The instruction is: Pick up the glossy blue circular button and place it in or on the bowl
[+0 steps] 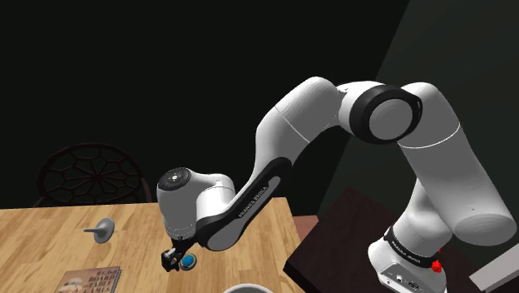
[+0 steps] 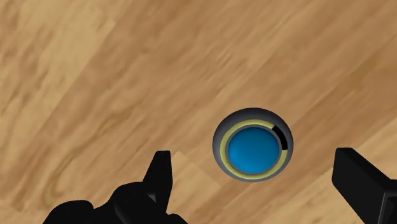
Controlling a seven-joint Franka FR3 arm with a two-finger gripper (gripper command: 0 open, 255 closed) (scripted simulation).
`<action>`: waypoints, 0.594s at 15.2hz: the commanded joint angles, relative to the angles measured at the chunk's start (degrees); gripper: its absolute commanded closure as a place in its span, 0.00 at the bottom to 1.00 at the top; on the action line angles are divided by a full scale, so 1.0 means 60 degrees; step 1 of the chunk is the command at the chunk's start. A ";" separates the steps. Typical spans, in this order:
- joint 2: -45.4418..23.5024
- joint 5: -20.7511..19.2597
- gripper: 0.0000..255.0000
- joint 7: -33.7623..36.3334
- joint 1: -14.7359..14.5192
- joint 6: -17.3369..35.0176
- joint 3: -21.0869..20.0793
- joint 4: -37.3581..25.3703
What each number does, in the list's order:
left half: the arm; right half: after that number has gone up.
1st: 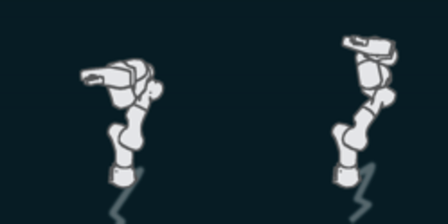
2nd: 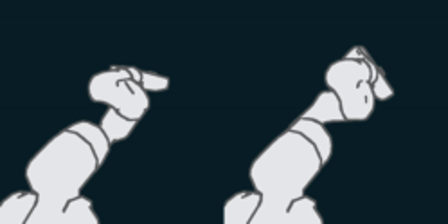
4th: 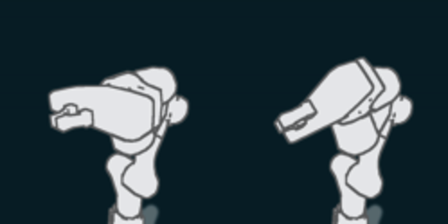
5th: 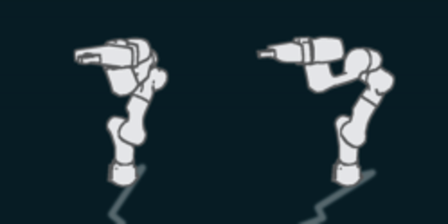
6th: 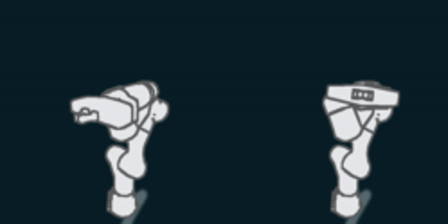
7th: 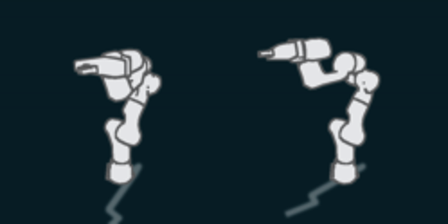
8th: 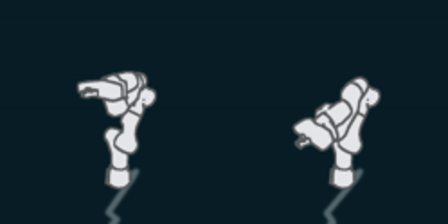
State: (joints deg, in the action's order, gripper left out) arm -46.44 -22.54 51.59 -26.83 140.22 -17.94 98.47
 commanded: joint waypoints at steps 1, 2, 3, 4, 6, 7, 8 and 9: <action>-0.0218 -0.0064 0.00 0.0043 -0.0060 0.0129 0.0072 -0.0094; -0.0322 -0.0093 0.00 0.0058 -0.0084 0.0194 0.0106 -0.0136; -0.0489 -0.0137 0.00 0.0083 -0.0121 0.0294 0.0159 -0.0205; -0.0488 -0.0138 0.00 0.0083 -0.0121 0.0295 0.0159 -0.0204; -0.0489 -0.0137 0.00 0.0082 -0.0121 0.0294 0.0159 -0.0205; -0.0489 -0.0137 0.00 0.0082 -0.0121 0.0294 0.0159 -0.0205; -0.0489 -0.0137 0.00 0.0082 -0.0121 0.0294 0.0159 -0.0205; -0.0489 -0.0137 0.00 0.0082 -0.0121 0.0294 0.0159 -0.0205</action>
State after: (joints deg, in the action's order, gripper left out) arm -49.37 -23.36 52.08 -27.56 141.97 -16.99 97.24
